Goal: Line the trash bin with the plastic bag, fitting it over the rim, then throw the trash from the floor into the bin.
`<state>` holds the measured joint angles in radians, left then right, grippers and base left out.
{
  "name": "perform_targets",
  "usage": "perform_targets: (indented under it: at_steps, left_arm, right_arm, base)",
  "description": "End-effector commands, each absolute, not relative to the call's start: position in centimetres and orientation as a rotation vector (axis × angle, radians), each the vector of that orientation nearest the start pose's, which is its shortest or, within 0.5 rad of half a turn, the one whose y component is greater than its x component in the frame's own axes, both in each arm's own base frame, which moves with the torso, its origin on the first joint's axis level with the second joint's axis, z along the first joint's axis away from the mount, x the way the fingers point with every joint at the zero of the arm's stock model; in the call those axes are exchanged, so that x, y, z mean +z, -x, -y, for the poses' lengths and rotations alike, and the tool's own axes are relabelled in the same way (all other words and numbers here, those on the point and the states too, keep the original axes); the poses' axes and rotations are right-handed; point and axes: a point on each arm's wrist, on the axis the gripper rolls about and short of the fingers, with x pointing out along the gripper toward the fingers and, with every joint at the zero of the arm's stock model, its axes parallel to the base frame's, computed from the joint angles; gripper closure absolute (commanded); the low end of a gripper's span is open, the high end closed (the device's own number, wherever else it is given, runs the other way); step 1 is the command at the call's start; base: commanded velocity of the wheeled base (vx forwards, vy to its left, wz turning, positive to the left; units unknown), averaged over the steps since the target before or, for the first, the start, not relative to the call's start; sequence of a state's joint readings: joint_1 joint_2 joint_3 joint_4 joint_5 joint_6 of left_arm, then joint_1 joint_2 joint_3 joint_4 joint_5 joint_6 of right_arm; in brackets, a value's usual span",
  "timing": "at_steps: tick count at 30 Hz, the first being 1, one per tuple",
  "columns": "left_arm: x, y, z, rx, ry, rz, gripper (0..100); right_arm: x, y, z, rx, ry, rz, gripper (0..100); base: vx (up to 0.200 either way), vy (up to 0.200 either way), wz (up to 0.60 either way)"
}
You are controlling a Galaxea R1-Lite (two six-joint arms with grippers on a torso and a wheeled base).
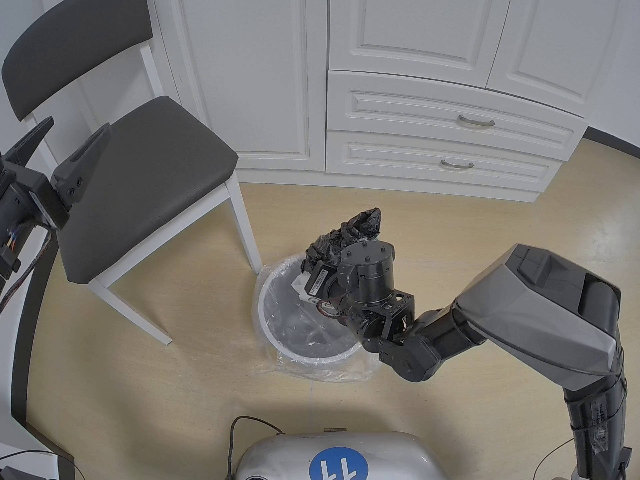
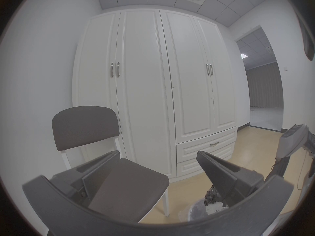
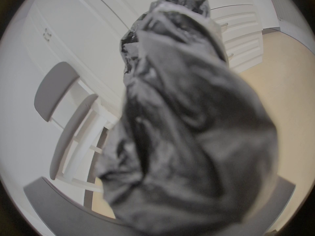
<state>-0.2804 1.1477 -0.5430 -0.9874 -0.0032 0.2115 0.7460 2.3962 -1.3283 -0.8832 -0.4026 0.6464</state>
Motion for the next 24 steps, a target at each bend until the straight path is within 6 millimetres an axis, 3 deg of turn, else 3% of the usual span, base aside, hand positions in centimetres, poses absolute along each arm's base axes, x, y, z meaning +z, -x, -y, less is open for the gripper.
perform_targets:
  at_steps: [1, 4, 15, 24]
  left_arm:
    - [27.4, -15.2, 4.4, -0.239, -0.155, 0.407, 0]
    - [27.4, -15.2, 4.4, -0.24, -0.154, 0.408, 0]
    - [27.2, -15.2, 4.4, -0.241, -0.157, 0.4, 0]
    - [26.9, -15.2, 4.5, -0.24, -0.199, 0.396, 0]
  right_arm:
    - [4.2, -35.7, -31.5, 0.285, -0.533, -0.239, 100]
    - [2.1, -35.8, -31.8, 0.298, -0.507, -0.212, 100]
    - [-2.7, -35.3, -32.4, 0.387, -0.489, -0.143, 100]
    - [-4.7, -35.5, -32.1, 0.423, -0.47, -0.114, 100]
  base:
    - [0.0, 0.0, 0.0]
    - [0.0, 0.0, 0.0]
    - [0.0, 0.0, 0.0]
    - [0.0, 0.0, 0.0]
